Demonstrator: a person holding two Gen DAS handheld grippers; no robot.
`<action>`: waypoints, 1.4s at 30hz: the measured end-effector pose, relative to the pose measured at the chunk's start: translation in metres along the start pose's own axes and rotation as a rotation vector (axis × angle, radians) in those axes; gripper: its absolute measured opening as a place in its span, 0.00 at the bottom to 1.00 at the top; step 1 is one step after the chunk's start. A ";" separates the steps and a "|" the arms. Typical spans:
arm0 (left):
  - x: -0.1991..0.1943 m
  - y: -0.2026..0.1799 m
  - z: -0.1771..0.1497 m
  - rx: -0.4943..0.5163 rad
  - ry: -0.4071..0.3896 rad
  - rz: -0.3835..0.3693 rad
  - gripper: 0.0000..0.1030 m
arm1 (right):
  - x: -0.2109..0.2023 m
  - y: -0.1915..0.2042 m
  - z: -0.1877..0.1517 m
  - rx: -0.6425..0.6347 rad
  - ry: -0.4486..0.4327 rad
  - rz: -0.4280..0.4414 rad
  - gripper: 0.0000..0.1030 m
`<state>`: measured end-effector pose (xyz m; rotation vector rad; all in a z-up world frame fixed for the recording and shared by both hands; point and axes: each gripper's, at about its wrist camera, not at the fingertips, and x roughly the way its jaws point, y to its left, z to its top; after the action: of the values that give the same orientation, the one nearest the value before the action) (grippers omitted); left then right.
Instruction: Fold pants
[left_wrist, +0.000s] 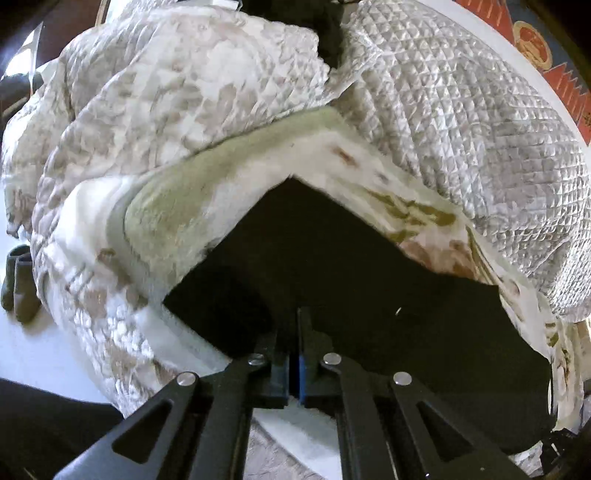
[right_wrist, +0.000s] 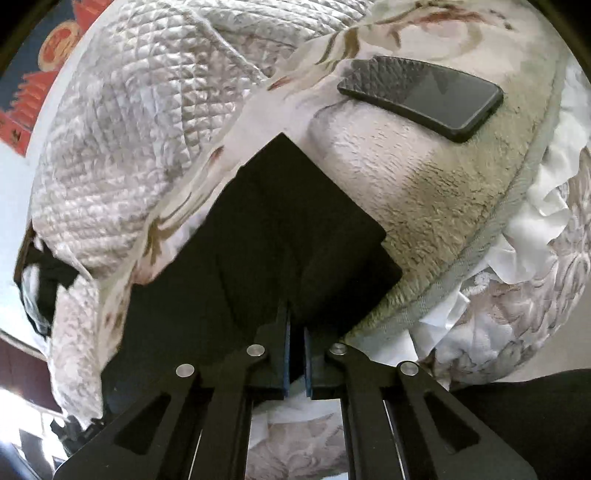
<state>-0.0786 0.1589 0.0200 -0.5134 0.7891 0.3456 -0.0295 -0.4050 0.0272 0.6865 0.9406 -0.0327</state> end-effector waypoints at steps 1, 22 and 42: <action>-0.002 -0.001 0.000 0.006 -0.008 0.003 0.04 | -0.003 0.002 0.000 -0.005 -0.008 -0.002 0.04; -0.002 -0.071 0.029 0.207 0.000 -0.109 0.42 | -0.003 0.057 0.006 -0.333 -0.108 -0.090 0.25; 0.081 -0.158 0.023 0.454 0.113 -0.066 0.43 | 0.097 0.088 0.059 -0.543 -0.041 -0.245 0.25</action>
<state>0.0638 0.0504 0.0215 -0.1320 0.9251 0.0696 0.0996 -0.3424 0.0244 0.0674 0.9356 -0.0065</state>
